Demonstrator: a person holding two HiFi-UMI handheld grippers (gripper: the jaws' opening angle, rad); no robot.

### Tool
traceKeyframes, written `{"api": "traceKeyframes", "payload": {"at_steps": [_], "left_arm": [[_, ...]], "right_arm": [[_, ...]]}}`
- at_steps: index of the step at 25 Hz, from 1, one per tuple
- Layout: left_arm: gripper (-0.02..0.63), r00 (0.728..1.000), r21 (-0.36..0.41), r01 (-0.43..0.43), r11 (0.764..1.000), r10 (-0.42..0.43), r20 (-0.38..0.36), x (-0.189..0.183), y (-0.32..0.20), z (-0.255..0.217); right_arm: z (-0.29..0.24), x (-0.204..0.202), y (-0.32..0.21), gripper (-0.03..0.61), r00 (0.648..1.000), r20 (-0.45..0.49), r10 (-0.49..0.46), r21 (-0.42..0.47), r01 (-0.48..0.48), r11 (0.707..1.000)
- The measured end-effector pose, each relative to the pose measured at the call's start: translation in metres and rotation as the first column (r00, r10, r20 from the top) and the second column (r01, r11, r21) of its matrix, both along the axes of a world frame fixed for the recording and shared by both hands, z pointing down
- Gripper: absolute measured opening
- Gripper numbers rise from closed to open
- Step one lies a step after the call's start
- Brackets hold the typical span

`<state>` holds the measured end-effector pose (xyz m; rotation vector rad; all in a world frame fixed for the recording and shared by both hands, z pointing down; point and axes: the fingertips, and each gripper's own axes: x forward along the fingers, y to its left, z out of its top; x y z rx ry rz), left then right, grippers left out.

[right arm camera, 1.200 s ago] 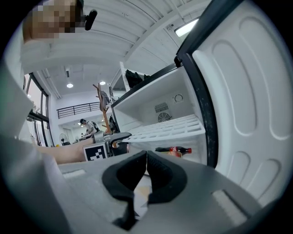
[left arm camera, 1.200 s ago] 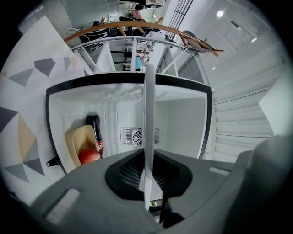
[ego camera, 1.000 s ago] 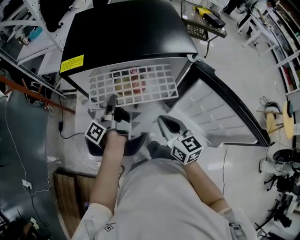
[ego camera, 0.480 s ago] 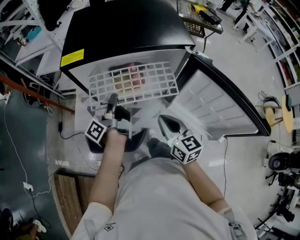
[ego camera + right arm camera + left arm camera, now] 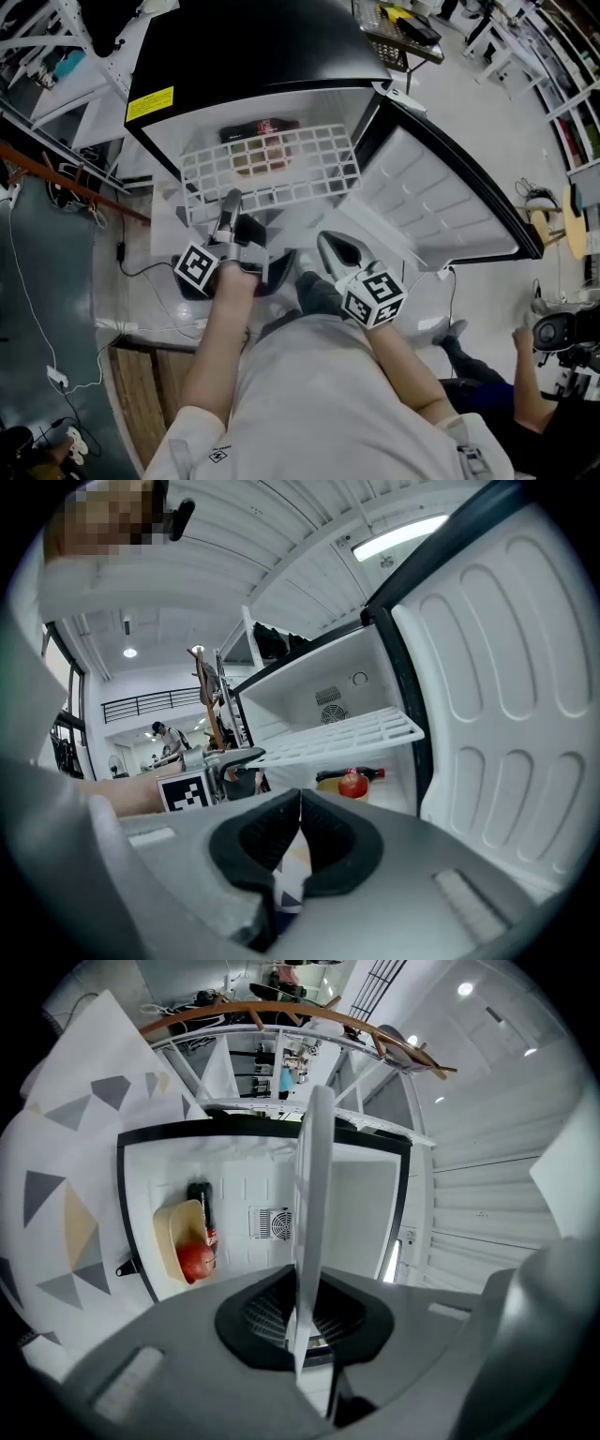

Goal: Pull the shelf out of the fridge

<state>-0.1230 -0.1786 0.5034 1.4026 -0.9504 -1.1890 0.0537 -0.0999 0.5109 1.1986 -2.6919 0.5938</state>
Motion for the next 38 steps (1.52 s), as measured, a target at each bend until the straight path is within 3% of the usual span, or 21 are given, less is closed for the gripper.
{"api": "traceKeyframes", "payload": {"at_steps": [14, 19, 24, 31, 38], "left_arm": [[0.032, 1.0, -0.005, 0.023, 1.0, -0.023, -0.003, 0.001, 0.06, 0.022], [0.032, 0.996, -0.027, 0.092, 0.995, -0.093, -0.016, -0.02, 0.092, 0.034], [0.037, 0.982, -0.05, 0.188, 0.981, -0.188, 0.02, -0.05, 0.122, 0.044], [0.041, 0.942, -0.06, 0.33, 0.942, -0.325, 0.086, -0.091, 0.159, 0.044], [0.043, 0.846, -0.075, 0.492, 0.867, -0.457, 0.275, -0.133, 0.189, 0.027]], "right_arm": [[0.013, 0.008, 0.016, 0.003, 1.0, 0.0, -0.011, -0.024, 0.011, 1.0], [0.022, -0.01, 0.027, 0.003, 0.996, -0.006, -0.084, -0.051, 0.083, 0.995], [0.021, -0.04, 0.031, 0.003, 0.981, -0.012, -0.194, -0.057, 0.193, 0.98], [0.018, -0.084, 0.034, 0.003, 0.935, -0.003, -0.355, -0.056, 0.354, 0.934], [-0.006, -0.138, 0.019, 0.003, 0.851, 0.001, -0.525, -0.018, 0.525, 0.851]]}}
